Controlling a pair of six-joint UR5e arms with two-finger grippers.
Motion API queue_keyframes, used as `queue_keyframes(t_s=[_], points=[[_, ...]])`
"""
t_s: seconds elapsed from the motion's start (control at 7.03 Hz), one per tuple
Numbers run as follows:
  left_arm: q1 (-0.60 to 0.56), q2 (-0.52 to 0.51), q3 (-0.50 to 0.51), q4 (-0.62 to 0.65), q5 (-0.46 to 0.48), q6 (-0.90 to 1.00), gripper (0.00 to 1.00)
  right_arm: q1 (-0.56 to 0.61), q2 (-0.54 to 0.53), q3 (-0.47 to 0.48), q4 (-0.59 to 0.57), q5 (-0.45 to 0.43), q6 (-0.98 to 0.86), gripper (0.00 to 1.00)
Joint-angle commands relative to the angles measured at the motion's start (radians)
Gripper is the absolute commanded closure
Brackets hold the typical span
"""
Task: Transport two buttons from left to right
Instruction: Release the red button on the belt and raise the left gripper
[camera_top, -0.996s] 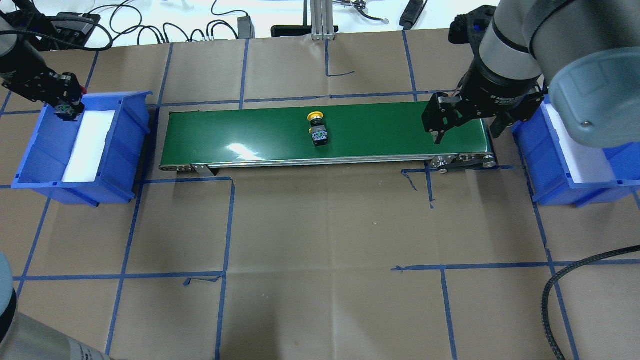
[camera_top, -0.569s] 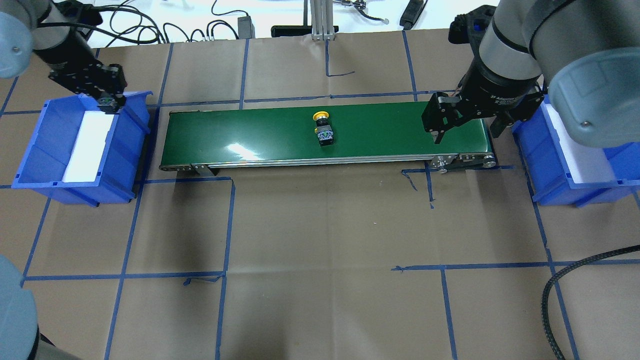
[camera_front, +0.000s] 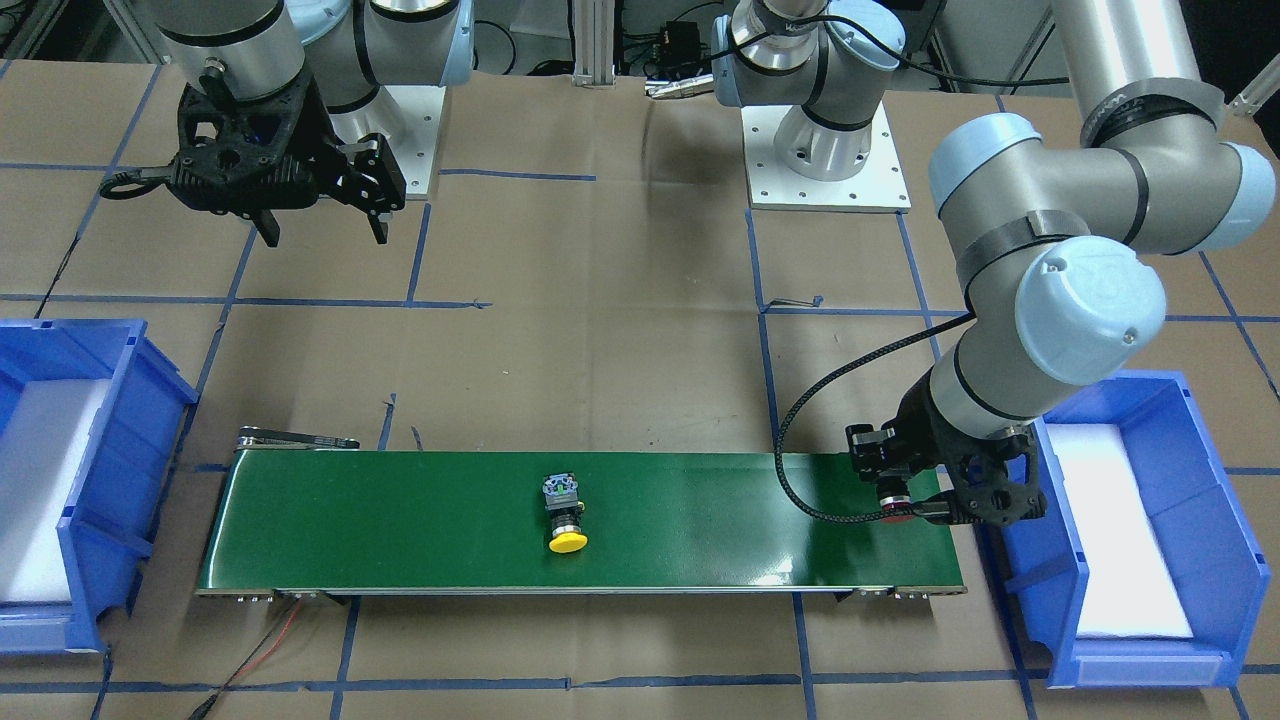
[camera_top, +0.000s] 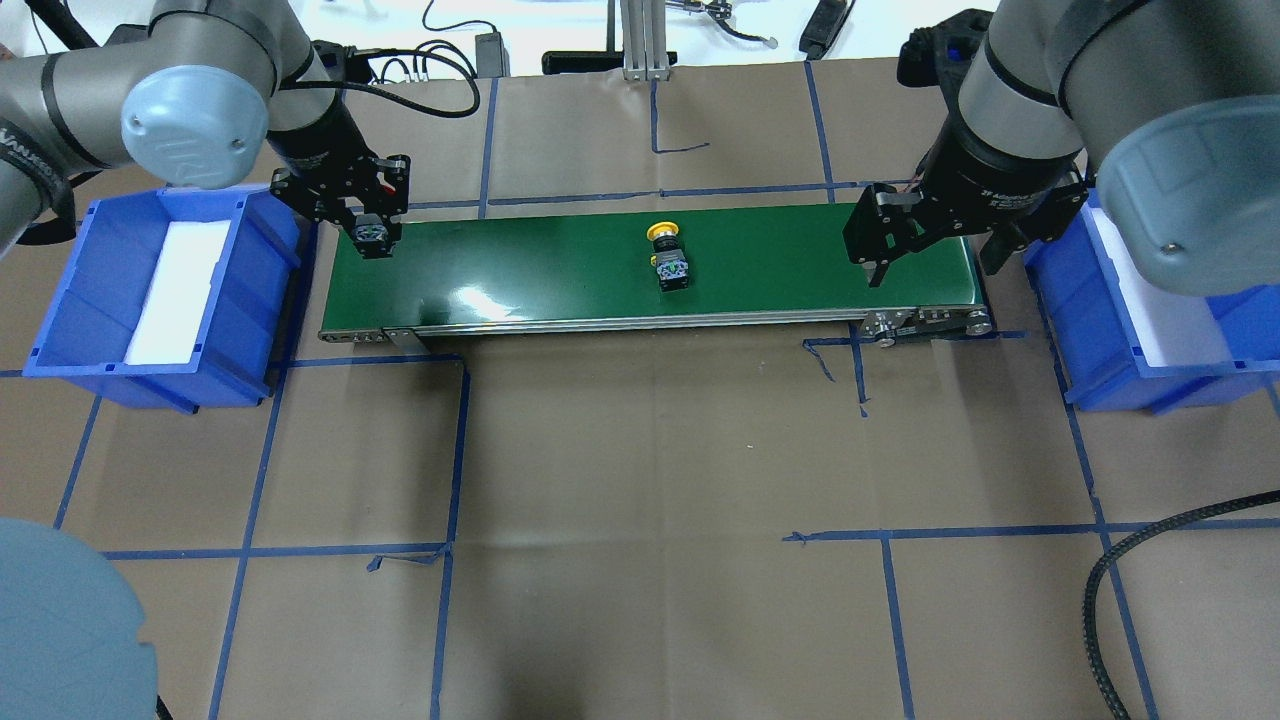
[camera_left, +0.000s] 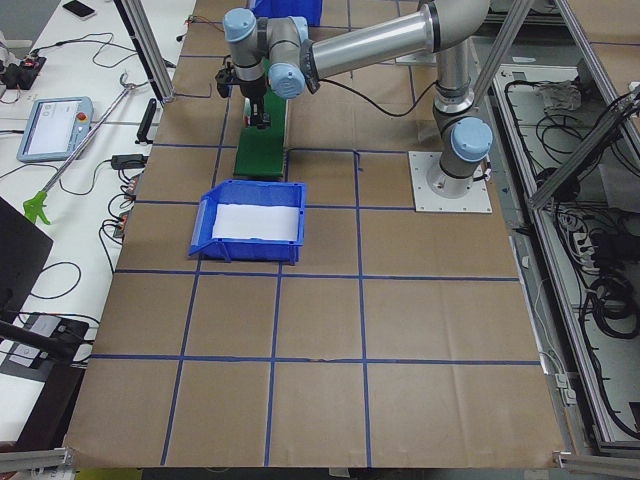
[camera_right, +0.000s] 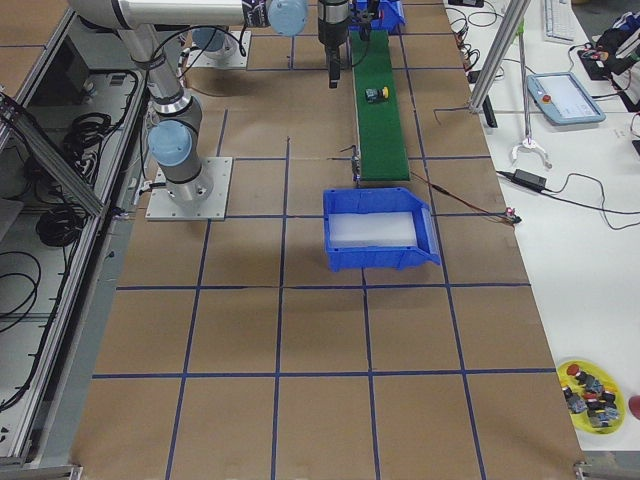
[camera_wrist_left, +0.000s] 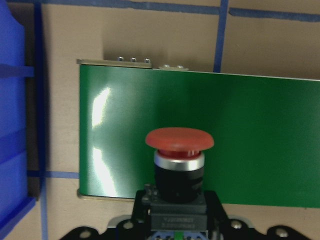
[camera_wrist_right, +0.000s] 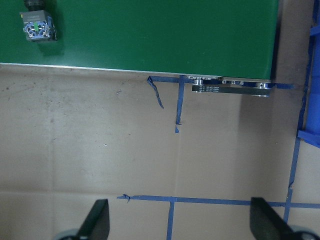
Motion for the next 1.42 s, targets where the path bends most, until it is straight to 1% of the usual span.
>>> queue_keyframes(t_s=[0.0, 0.14, 0.28, 0.43, 0.71, 0.85, 1.0, 1.14, 1.28], points=[[-0.004, -0.036, -0.081, 0.197, 0.007, 0.002, 0.97, 0.0, 0.0, 0.0, -0.002, 0.0, -0.001, 0.0], [-0.004, -0.063, -0.112, 0.267, 0.007, -0.005, 0.97, 0.0, 0.0, 0.0, -0.002, 0.0, 0.0, 0.0], [-0.004, -0.068, -0.12, 0.287, 0.009, -0.007, 0.96, 0.0, 0.0, 0.0, -0.002, 0.0, 0.0, 0.0], [-0.004, -0.067, -0.127, 0.287, 0.009, -0.015, 0.93, 0.0, 0.0, 0.0, -0.002, 0.0, 0.0, 0.0], [-0.004, -0.053, -0.149, 0.287, 0.009, -0.041, 0.91, 0.0, 0.0, 0.0, -0.002, 0.0, -0.001, 0.0], [-0.004, -0.05, -0.151, 0.287, 0.007, -0.067, 0.85, 0.0, 0.0, 0.0, -0.002, 0.0, 0.0, 0.0], [-0.004, -0.048, -0.152, 0.284, 0.007, -0.079, 0.54, 0.0, 0.0, 0.0, -0.002, 0.0, -0.001, 0.0], [-0.007, -0.045, -0.151, 0.284, -0.001, -0.097, 0.01, 0.0, 0.0, 0.0, -0.002, 0.0, 0.0, 0.0], [-0.007, -0.042, -0.144, 0.284, 0.002, -0.098, 0.0, 0.0, 0.0, 0.0, -0.002, 0.0, 0.0, 0.0]])
